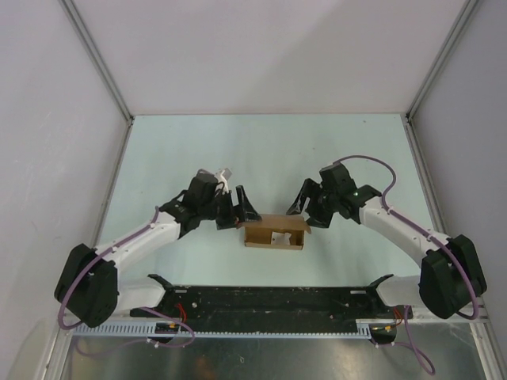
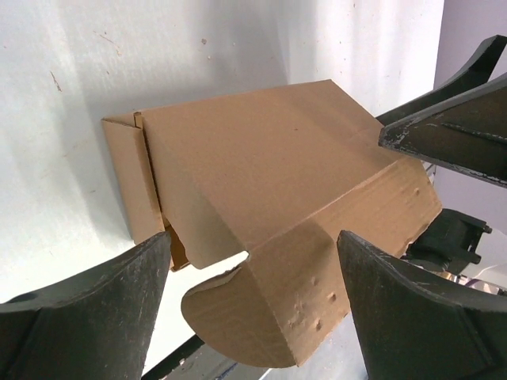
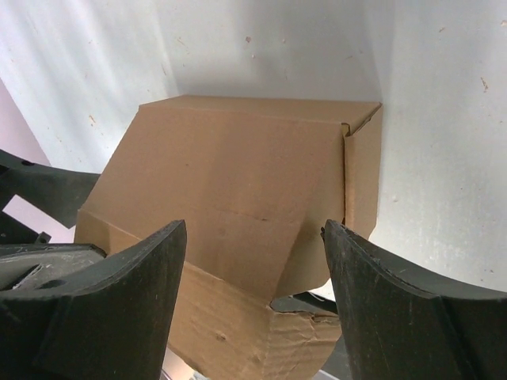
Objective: Fold the paper box
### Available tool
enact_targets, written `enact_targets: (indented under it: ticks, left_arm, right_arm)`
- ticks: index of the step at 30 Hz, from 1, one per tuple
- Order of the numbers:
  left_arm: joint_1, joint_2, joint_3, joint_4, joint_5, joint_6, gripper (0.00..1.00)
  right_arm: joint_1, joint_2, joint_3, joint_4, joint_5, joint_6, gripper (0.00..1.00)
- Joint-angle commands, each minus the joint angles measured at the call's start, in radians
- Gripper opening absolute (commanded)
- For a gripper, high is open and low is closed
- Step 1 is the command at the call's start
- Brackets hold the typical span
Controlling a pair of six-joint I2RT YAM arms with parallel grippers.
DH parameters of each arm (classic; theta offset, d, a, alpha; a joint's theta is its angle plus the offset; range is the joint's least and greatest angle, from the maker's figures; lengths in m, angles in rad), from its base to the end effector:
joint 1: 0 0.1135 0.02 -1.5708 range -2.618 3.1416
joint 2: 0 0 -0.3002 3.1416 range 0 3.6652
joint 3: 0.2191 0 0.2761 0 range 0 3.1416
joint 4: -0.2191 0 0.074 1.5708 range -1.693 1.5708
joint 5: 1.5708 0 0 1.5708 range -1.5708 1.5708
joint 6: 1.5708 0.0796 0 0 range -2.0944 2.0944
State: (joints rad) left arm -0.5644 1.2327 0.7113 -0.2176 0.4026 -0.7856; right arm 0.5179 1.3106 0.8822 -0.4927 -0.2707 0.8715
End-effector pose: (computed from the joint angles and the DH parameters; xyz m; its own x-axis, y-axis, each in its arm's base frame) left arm 0.2307 -0.1830 0.2153 -0.9234 -0.1855 -0.3359 0.1184 0.6949 -0.7093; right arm 0.2536 0.1690 0.2262 -0.9180 0.3257 -0.2264 0.1320 0.7890 0.6000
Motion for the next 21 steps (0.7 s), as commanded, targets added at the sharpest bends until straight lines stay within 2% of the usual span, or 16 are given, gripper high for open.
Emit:
enact_targets:
  ticks: [1,21]
  left_arm:
    - [-0.005,-0.045,-0.022,0.029,-0.011,0.006,0.91]
    - [-0.005,-0.085,-0.144,0.035,-0.061,0.022,0.91]
  right_arm:
    - [0.021,-0.04,-0.002,0.0,0.056,0.003,0.75]
    - [0.094,-0.063,-0.046,-0.064,0.208,-0.031,0.75]
